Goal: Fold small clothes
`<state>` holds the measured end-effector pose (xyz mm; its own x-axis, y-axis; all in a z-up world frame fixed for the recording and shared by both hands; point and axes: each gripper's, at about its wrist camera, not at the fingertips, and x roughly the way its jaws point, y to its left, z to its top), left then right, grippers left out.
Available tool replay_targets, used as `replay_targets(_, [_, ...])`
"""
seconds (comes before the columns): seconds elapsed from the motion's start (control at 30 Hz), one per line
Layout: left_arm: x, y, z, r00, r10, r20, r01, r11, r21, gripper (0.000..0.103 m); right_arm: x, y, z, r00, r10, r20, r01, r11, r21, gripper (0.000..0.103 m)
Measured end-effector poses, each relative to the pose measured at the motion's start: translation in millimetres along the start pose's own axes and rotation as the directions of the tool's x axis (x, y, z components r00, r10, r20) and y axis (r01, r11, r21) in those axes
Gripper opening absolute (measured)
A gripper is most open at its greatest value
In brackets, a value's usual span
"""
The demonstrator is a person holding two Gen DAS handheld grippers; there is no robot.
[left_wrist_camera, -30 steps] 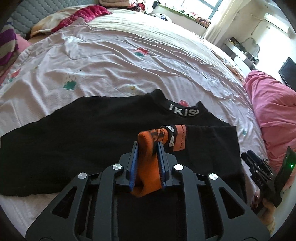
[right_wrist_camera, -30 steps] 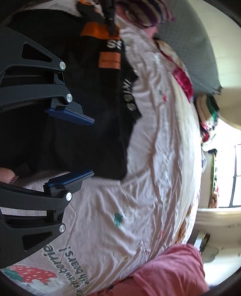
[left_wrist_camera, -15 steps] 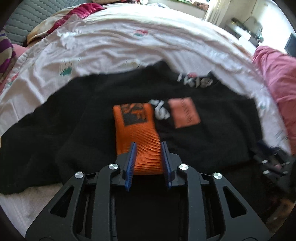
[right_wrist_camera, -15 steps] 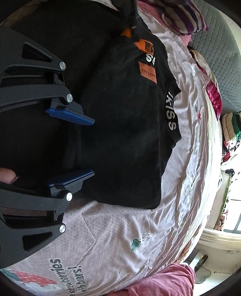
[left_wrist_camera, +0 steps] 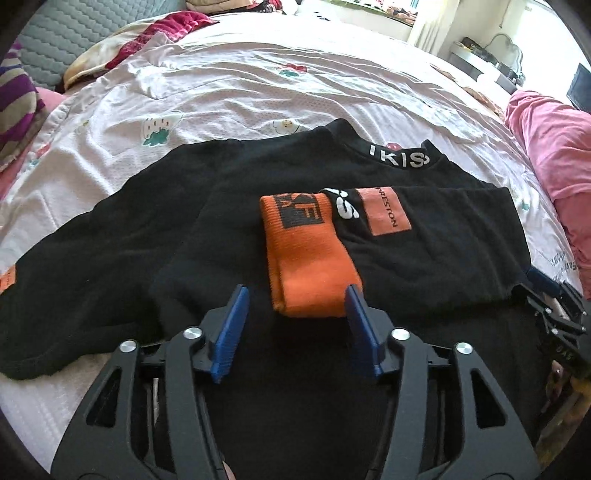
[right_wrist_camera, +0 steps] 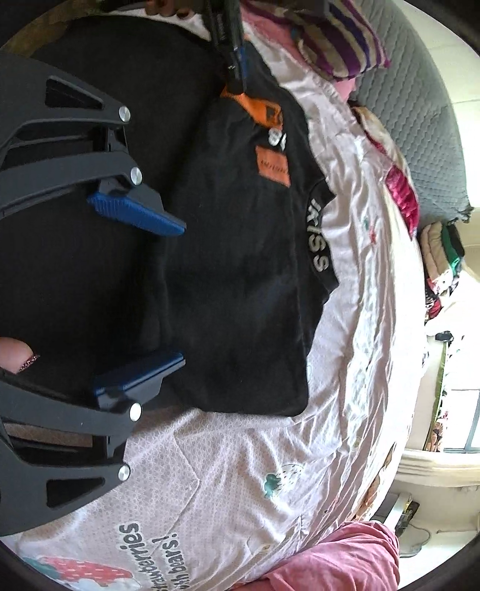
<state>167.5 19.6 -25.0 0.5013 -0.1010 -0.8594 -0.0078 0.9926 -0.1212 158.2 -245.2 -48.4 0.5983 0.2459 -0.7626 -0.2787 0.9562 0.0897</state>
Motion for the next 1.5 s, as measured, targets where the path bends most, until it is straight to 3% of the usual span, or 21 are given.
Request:
replay_targets(0.1, [-5,5,-5,1.000,-0.003,0.005,0.003,1.000,-0.008,0.058,-7,6,1,0.999,0.023,0.026,-0.023,1.000,0.003,0.076])
replay_targets(0.17, [-10,10,-9,1.000,-0.002,0.013,0.002,1.000,-0.016,0.063,-12,10,2,0.998,0.031,0.048,-0.031,1.000,0.004,0.086])
replay_targets(0.33, [-24,16,-13,0.999,-0.018,0.037,0.019,0.999,-0.030,0.082,-21,21,3,0.995,0.056,0.086,-0.058,0.998,0.021,0.093])
replay_targets(0.43, [-33,18,-14,0.998,0.008,0.062,-0.007,1.000,-0.024,0.090,-26,29,5,0.991,0.078,0.111,-0.083,0.996,0.041,0.095])
replay_targets(0.87, [-74,59,-24,0.986,0.082,0.145,-0.067,0.992,-0.108,0.093,-48,74,19,0.973,0.138,0.182,-0.138,0.990,-0.016,0.097])
replay_targets(1.5, [-111,145,-68,0.964,0.192,0.183,-0.129,0.943,-0.307,0.093,-47,168,26,0.963,0.224,0.151,-0.202,0.969,-0.144,0.098])
